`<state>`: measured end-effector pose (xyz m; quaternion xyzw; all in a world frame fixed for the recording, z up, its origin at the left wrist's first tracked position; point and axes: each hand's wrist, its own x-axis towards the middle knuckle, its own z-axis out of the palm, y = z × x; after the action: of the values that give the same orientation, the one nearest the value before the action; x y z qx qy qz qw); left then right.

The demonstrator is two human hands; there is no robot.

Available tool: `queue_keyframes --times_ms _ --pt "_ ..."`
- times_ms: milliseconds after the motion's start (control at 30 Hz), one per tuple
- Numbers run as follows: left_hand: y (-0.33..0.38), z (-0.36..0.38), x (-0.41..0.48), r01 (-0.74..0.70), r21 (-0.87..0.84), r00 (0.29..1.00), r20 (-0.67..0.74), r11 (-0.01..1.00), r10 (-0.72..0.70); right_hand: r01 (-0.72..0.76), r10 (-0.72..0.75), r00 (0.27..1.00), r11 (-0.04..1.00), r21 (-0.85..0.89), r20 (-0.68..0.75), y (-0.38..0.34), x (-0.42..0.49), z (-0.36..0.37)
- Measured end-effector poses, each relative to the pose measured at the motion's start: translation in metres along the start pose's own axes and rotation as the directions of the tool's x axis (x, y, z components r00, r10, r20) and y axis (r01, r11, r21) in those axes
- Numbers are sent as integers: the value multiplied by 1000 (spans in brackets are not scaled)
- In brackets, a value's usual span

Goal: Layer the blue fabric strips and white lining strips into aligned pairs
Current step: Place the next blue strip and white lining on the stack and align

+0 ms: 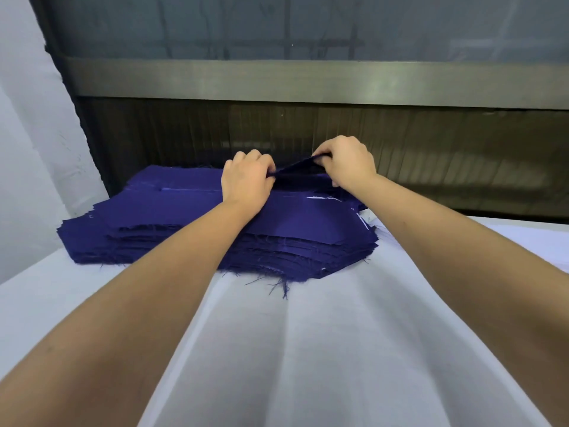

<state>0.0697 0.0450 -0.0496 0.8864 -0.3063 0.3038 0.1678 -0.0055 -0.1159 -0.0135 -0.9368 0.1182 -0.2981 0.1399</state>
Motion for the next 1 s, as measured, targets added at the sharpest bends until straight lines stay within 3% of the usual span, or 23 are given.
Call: queue_keyframes --times_ms 233,333,567,767,1000 --pt "-19 -13 4 184 76 983 -19 980 -183 -9 14 999 988 156 -34 24 -16 -19" --pt "-26 -18 3 187 101 982 -11 977 -186 -14 30 998 970 244 -61 49 -27 -26" --pt "-18 -22 -13 43 133 997 -69 990 -34 13 40 985 953 303 -166 94 -72 -52" --pt "-9 -21 -33 -50 102 993 -104 994 61 -49 89 986 966 255 -144 133 -136 -77" --pt "19 -24 -65 -355 -9 934 -42 935 355 -125 132 988 988 90 -77 173 -202 -98"
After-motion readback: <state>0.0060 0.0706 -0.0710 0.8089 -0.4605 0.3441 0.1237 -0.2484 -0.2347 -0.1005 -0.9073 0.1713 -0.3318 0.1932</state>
